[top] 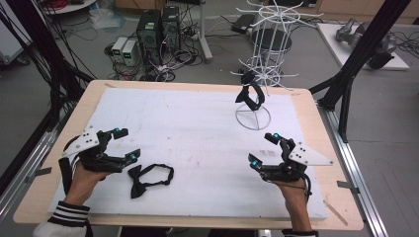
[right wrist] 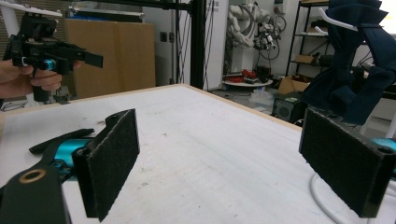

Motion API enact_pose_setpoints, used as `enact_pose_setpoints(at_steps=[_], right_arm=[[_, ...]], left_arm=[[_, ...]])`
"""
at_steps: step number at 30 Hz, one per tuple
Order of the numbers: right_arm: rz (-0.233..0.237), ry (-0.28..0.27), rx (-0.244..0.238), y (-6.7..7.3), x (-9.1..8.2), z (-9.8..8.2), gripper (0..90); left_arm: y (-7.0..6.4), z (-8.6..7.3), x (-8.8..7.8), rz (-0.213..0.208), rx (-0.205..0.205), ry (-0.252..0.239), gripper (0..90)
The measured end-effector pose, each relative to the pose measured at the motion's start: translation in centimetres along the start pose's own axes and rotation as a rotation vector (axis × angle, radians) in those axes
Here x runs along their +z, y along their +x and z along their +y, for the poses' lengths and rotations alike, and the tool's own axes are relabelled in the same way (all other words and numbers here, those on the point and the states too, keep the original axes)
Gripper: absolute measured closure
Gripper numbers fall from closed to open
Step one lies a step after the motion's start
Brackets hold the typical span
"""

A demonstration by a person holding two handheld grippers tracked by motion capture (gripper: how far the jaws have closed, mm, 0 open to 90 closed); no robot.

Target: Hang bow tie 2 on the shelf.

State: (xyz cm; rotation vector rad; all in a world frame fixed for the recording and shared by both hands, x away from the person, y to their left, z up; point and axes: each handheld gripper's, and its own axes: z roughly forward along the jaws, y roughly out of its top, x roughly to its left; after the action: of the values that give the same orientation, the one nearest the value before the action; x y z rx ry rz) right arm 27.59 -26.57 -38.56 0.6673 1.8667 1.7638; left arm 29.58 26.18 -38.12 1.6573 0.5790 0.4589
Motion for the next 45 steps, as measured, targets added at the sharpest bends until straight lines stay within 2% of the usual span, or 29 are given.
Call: enact_pose_setpoints(at_steps=[5,11,17,22,37,40,45], right_arm=[[-0.001,-0.001,-0.001,0.0,0.0,0.0,11.7],[0.001,0.004,-0.001,0.0,0.0,0.0,11.7],[0.001,0.002,-0.005,0.1,0.0,0.0,11.7],[0.002,0.005,-0.001,0.2,-0.1,0.0,11.7],[0.004,0.003,-0.005,0.2,-0.1,0.0,11.7],[0.004,0.002,-0.008,0.2,-0.1,0.0,11.7],[0.004,0.002,-0.005,0.2,-0.1,0.0,11.7]], left_arm=[[0.1,0.8,-0.3,-0.008,0.038,0.057,12.5],[0.0,1.3,-0.8,-0.001,0.047,0.121,12.5],[-0.2,1.6,-1.1,0.009,0.089,0.224,12.5],[-0.1,1.8,-1.1,-0.005,0.110,0.296,12.5],[0.0,2.0,0.2,-0.130,0.253,0.531,12.6],[0.2,2.0,0.5,-0.152,0.253,0.558,12.6],[0.5,2.0,1.0,-0.201,0.280,0.614,12.9]])
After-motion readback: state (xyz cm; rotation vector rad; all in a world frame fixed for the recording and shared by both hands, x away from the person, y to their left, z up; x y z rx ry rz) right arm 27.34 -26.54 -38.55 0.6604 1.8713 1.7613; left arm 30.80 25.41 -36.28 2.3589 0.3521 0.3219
